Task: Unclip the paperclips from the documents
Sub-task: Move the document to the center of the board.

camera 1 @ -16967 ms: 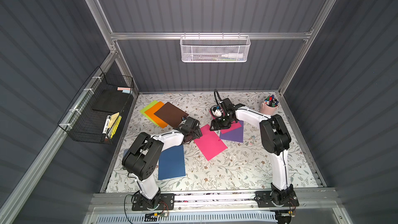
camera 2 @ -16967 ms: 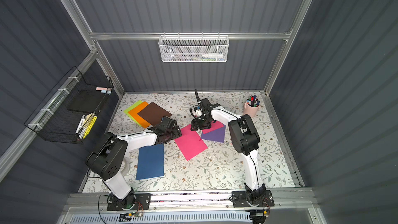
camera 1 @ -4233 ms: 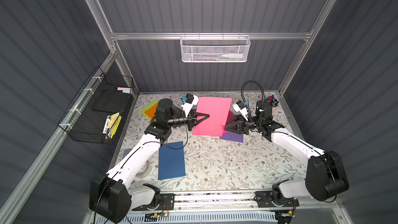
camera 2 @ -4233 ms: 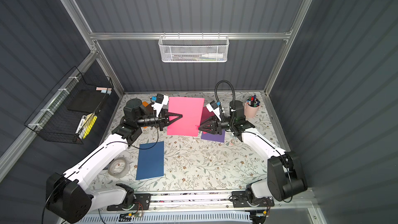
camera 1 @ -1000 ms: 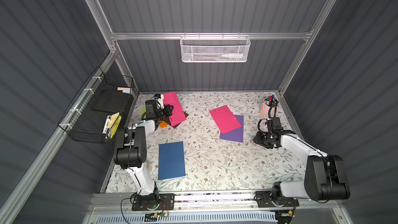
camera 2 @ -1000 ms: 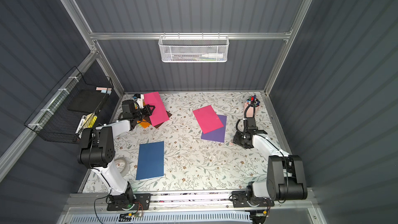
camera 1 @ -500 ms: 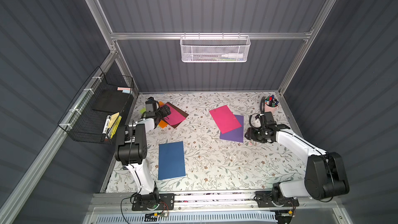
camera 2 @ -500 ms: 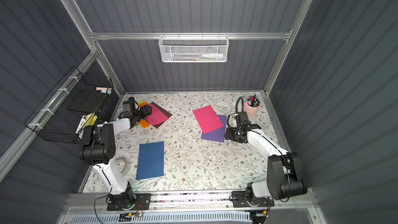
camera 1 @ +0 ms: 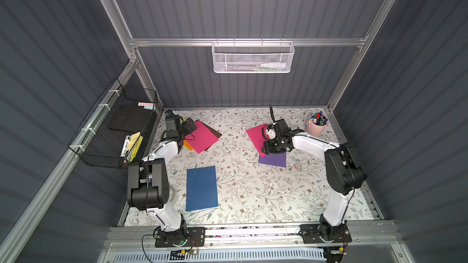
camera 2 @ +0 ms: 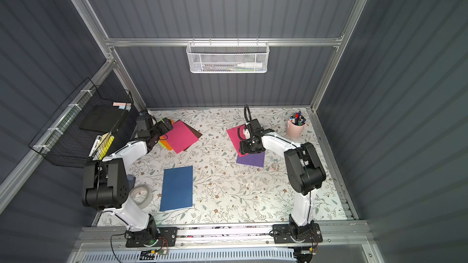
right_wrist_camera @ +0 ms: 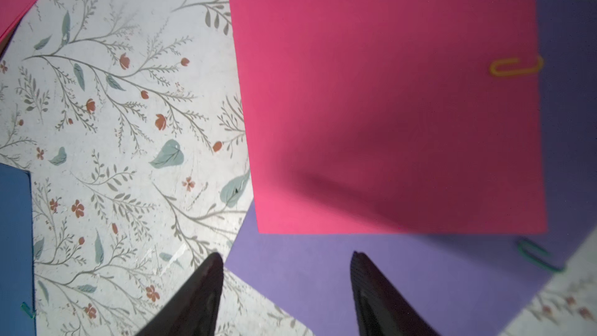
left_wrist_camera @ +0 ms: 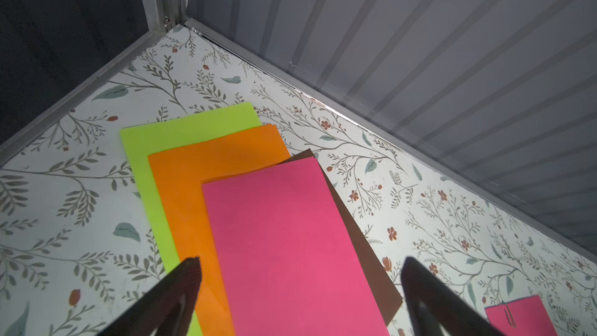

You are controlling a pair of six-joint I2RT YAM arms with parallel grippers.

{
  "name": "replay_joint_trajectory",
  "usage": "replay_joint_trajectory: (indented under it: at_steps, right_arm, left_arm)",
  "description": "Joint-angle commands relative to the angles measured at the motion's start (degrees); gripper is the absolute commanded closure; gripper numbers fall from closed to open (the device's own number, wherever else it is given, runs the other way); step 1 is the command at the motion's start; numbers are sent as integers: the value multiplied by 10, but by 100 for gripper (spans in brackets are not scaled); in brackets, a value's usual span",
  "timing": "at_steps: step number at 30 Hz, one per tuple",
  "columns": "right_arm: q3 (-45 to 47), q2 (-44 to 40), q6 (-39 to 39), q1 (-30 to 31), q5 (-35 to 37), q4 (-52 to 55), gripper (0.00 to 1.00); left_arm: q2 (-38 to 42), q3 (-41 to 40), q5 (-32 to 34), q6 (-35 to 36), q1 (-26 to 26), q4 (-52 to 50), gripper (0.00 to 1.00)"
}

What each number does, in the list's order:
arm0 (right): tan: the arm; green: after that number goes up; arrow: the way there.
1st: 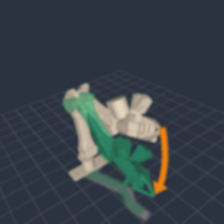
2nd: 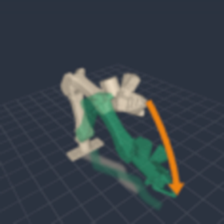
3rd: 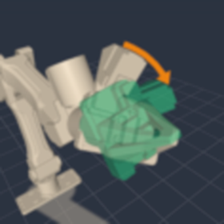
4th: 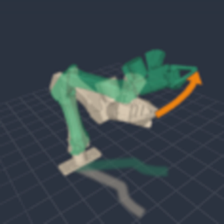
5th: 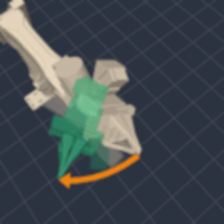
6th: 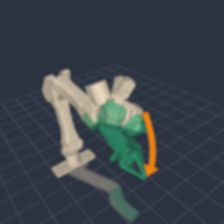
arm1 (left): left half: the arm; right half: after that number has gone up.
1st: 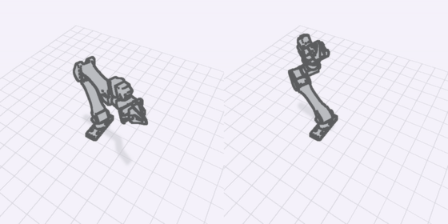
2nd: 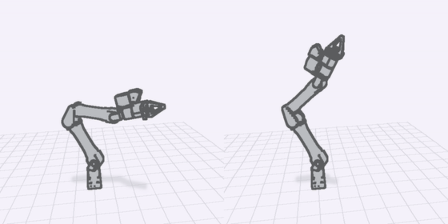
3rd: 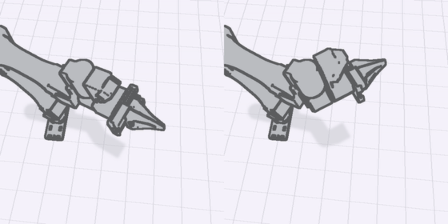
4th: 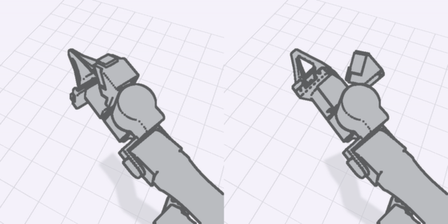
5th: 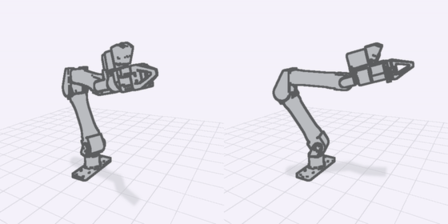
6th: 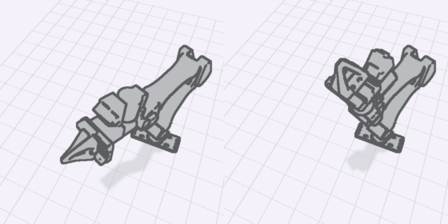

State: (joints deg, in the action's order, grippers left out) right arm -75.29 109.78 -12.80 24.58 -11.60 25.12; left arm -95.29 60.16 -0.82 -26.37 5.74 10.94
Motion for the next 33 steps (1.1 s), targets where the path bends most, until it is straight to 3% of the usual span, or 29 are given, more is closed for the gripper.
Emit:
replay_joint_trajectory:
  at_steps: [1, 13, 20, 27, 33]
  right_arm:
    - [-40, 39, 26, 11, -3, 29, 35]
    - [-107, 125, 54, 81, -76, 97, 36]
    - [-67, 110, 25, 124, -118, 113, 37]
    - [-12, 75, -2, 165, -162, 104, 37]
    - [-27, 19, -20, 156, -162, 102, 34]
  left_arm:
    - [28, -17, -6, 2, -1, -14, 1]
    - [41, -7, -40, -1, -50, -27, 1]
    - [20, 10, -58, -6, -99, -35, 2]
    - [11, 4, -85, -10, -107, -33, 2]
    - [9, -2, -105, -12, -143, -63, 4]
